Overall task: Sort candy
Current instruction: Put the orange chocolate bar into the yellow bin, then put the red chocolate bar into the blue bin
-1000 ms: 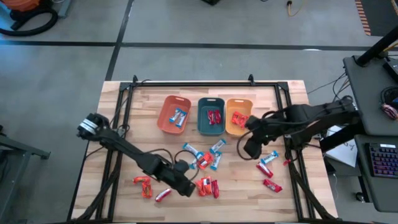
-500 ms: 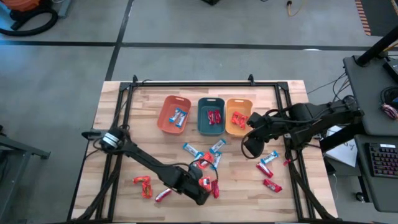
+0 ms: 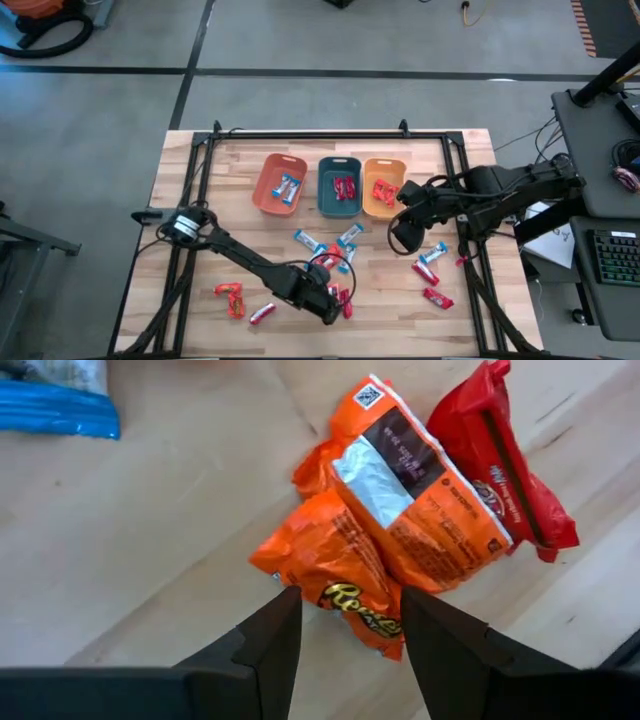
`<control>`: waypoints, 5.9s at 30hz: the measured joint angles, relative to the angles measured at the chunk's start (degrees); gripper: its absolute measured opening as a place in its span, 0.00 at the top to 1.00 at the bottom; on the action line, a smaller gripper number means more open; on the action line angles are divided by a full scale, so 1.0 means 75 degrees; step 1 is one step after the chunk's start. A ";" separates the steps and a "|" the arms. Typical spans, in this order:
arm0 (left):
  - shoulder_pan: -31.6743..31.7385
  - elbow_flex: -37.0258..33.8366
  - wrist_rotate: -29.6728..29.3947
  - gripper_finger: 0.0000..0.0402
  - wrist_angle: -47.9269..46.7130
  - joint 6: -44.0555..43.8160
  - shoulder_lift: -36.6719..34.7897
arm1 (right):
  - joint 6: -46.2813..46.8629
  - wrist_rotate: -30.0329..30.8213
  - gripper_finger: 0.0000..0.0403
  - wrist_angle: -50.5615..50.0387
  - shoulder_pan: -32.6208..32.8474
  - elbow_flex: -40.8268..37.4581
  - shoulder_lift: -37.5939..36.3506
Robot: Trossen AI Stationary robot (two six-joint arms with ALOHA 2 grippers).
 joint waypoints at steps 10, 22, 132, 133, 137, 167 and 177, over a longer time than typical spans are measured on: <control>0.0000 -0.0142 0.0042 0.66 0.0103 -0.0012 0.0004 | -0.0069 0.0002 0.50 0.0006 0.0000 0.0000 0.0003; -0.0009 -0.0143 0.0036 0.98 0.0117 0.0025 -0.0002 | -0.0152 0.0006 0.50 0.0026 0.0000 -0.0002 0.0003; 0.1416 -0.0204 -0.1815 0.89 -0.3074 0.9156 -0.6942 | -0.1362 0.1315 0.97 0.2155 -0.5488 -0.1912 0.1912; 0.1416 -0.0204 -0.1815 0.89 -0.3093 0.9156 -0.6965 | -0.1338 0.1397 0.97 0.2231 -0.5488 -0.2001 0.1912; 0.1416 -0.0204 -0.1821 0.89 -0.3216 0.9156 -0.6999 | -0.1186 0.1493 0.97 0.2507 -0.5488 -0.2321 0.1912; 0.1416 -0.0207 -0.1827 0.89 -0.3311 0.9081 -0.6969 | -0.0930 0.1531 0.58 0.2410 -0.5340 -0.2063 0.1445; 0.1413 -0.0210 -0.1773 0.89 -0.3206 0.8749 -0.6462 | -0.0221 -0.1016 0.56 0.0756 -0.3915 0.0179 0.0781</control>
